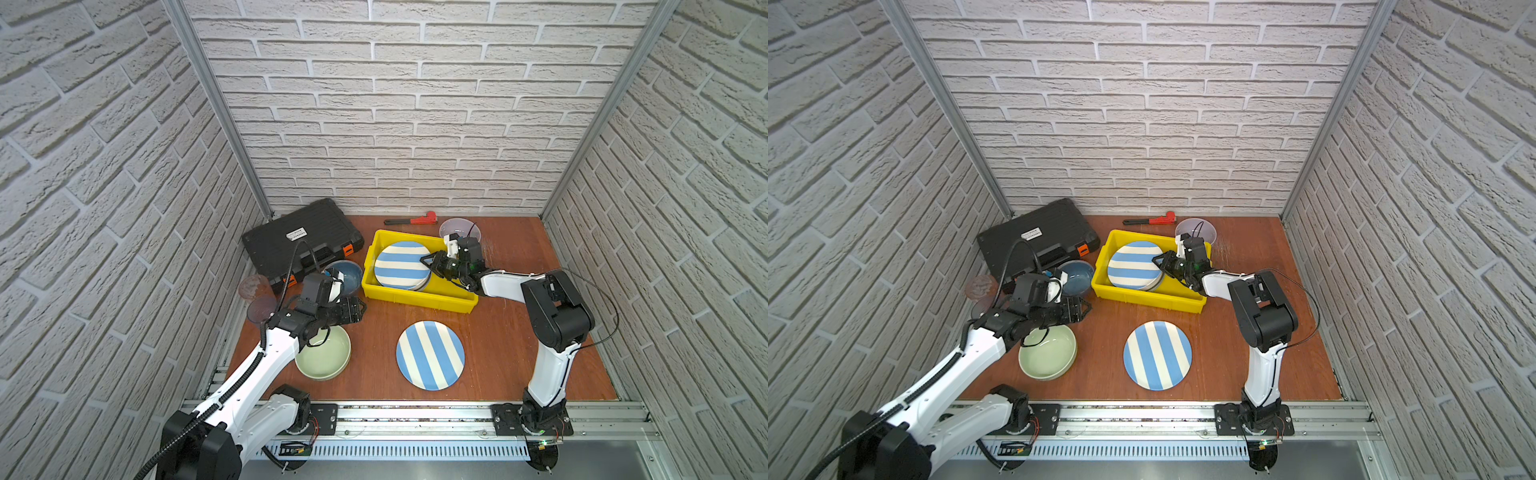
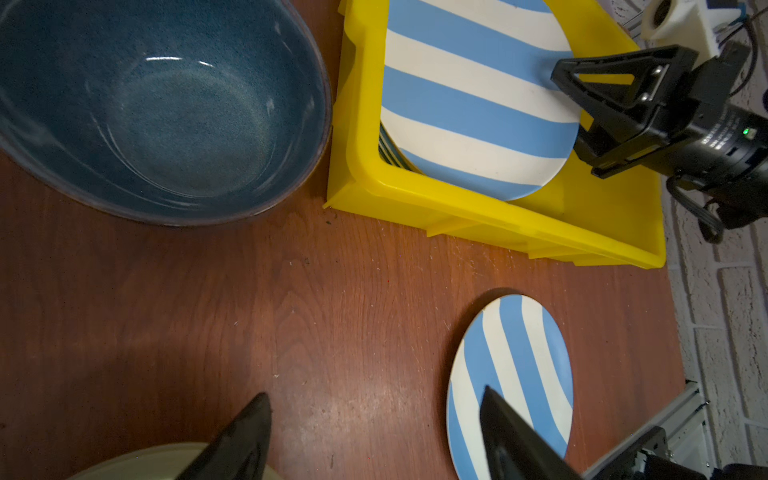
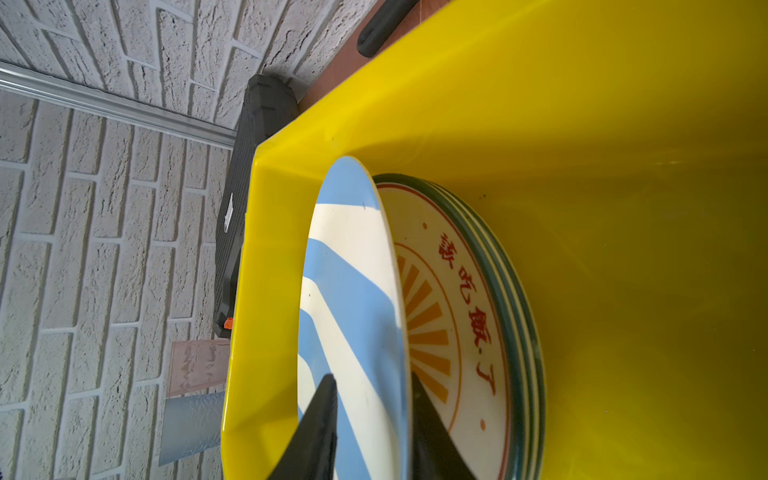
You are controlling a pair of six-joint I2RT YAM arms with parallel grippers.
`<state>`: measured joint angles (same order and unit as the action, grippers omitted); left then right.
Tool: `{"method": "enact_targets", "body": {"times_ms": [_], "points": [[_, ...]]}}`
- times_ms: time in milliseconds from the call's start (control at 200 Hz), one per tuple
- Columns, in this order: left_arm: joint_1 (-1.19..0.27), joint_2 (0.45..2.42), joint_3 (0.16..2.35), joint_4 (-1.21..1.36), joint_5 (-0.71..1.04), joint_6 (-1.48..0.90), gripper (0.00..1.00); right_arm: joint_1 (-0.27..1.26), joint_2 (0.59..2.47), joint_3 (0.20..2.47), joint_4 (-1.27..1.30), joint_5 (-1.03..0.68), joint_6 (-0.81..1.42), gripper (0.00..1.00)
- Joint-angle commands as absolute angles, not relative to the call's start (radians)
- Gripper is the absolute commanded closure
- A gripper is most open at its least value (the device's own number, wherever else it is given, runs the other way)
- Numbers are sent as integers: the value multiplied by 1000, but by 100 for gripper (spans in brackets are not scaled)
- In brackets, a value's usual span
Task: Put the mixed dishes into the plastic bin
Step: 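Lower the striped plate flat onto the sunburst plates with the right gripper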
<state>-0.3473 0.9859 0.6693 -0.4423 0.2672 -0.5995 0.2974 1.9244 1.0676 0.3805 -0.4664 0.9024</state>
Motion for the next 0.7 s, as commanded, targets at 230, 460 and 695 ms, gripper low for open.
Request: {"method": "enact_targets", "body": {"times_ms": [230,460,695], "points": [[-339,997,661,-407,265,-605,21,305,1860,1141,136,-381,738,60],[-340,997,660,-405,261,-604,21,320,1820,1188,-30,-304,640,53],[-339,997,661,-405,262,-606,21,346,1806,1252,-180,-217,563,52]]}}
